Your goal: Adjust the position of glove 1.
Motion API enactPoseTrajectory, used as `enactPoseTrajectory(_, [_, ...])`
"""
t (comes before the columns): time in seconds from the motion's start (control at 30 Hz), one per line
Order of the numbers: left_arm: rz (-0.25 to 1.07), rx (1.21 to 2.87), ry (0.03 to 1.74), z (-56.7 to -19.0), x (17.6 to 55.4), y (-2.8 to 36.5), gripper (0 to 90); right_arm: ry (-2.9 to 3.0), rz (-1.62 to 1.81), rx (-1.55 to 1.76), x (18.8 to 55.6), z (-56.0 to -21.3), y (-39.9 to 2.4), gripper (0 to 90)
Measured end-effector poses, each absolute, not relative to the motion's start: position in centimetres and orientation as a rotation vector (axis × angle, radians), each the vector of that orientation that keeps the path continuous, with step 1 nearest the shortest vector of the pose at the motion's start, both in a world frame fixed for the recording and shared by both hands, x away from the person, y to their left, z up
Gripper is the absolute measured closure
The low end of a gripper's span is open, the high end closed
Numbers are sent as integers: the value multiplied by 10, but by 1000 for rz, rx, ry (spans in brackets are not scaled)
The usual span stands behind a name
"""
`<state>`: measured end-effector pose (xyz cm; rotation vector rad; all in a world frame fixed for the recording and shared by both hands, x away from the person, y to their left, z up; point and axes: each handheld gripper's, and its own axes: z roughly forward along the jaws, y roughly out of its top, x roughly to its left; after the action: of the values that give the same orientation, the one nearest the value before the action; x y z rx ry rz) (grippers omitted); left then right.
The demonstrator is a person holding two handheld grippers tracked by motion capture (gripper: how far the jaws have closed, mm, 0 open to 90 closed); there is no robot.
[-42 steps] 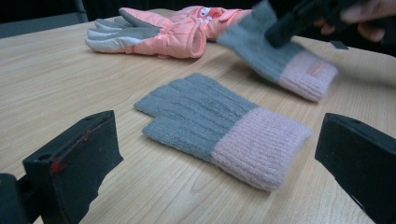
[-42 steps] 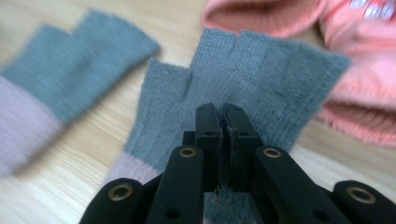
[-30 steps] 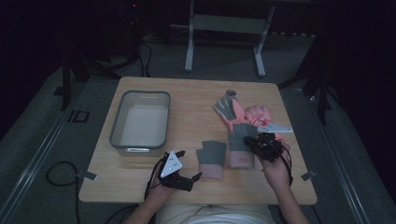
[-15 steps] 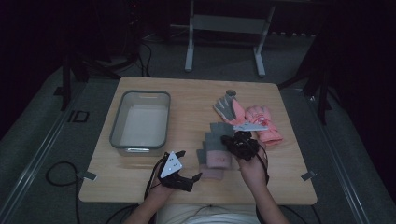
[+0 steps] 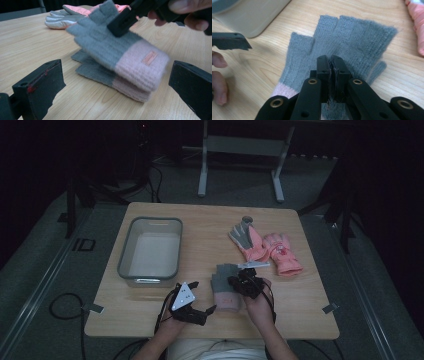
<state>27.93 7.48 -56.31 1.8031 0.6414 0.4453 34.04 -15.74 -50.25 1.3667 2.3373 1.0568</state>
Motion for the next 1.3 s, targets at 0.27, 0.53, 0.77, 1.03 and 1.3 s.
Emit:
enactPoseTrajectory(0.27, [438, 1811, 630, -563, 279, 74, 0, 2376, 1033, 1404, 347, -521, -157, 856])
enactPoseTrajectory(0.53, [441, 1826, 633, -563, 280, 73, 0, 2378, 1000, 1421, 348, -535, -155, 835])
enactPoseTrajectory(0.77, [533, 1843, 653, -563, 276, 67, 0, 2379, 1020, 1425, 348, -538, -157, 791])
enactPoseTrajectory(1.03, [474, 1821, 661, -563, 282, 72, 0, 2387, 1057, 1419, 346, -533, -160, 739])
enactPoseTrajectory(1.3, [403, 1977, 678, -553, 279, 62, 68, 2340, 1116, 1280, 350, -500, -194, 691])
